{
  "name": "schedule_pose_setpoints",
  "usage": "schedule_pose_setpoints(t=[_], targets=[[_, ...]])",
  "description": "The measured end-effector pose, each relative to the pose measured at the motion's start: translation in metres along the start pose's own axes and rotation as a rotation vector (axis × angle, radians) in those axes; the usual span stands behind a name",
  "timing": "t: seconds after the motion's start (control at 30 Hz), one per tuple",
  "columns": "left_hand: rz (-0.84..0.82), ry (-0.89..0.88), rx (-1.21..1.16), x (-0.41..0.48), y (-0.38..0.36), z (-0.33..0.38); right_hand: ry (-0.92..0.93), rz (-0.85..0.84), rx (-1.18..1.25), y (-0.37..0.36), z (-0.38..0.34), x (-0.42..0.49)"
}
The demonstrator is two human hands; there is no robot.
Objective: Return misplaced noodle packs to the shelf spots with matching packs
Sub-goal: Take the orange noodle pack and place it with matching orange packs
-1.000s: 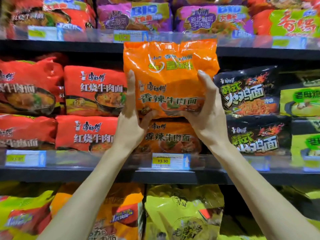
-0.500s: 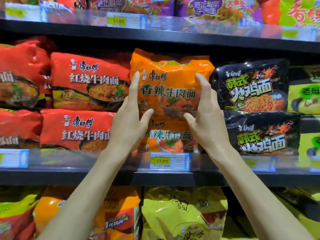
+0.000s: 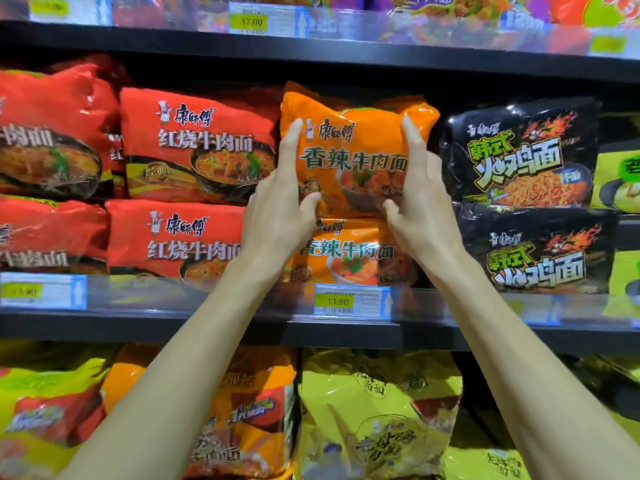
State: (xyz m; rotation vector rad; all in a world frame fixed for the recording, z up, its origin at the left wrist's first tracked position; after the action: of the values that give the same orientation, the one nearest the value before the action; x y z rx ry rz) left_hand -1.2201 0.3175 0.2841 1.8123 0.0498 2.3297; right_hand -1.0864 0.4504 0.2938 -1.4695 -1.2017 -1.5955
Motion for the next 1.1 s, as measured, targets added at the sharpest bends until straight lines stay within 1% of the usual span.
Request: schedule_pose_setpoints(t=[0.1,0.2,0.37,0.7,0.83,0.93,1.1], targets=[[-0.009,0.002,0.004,0.007,0.001,0.001,-0.010,0.022,-0.012,-0.003,-0.002,-0.006],[-0.008,0.006,0.078,0.006,-0.002,0.003,-0.042,0.006,0.019,-0.002,-0.003,-0.005],[0.011,0.056,0.188,0.007,-0.006,0.001,-0.019,0.012,0.014,0.002,-0.007,-0.014],[-0.026,0.064,0.089,-0.002,0.001,0.000,-0.050,-0.084,-0.090,0.003,-0.010,-0.001],[-0.039,0.067,0.058,-0.004,0.001,0.000,-0.043,-0.167,-0.198,0.007,-0.012,-0.006],[-0.072,0.074,0.034,-0.005,0.005,0.001,-0.048,-0.218,-0.207,0.016,-0.014,-0.007],[-0.090,0.059,0.101,-0.010,0.016,0.010,-0.056,-0.272,-0.263,0.035,-0.020,-0.012]])
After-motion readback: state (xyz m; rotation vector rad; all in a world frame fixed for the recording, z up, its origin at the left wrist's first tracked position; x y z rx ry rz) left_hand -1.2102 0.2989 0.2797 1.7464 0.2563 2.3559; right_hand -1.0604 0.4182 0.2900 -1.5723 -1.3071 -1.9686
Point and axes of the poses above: each hand's wrist, its own x-axis towards the middle knuckle, its own y-axis out of the back of the hand, z = x × y, the point moved 3 cm from there along x, towards the middle knuckle, and after that the axes turned 10 degrees about -x, right-handed, at the moved point
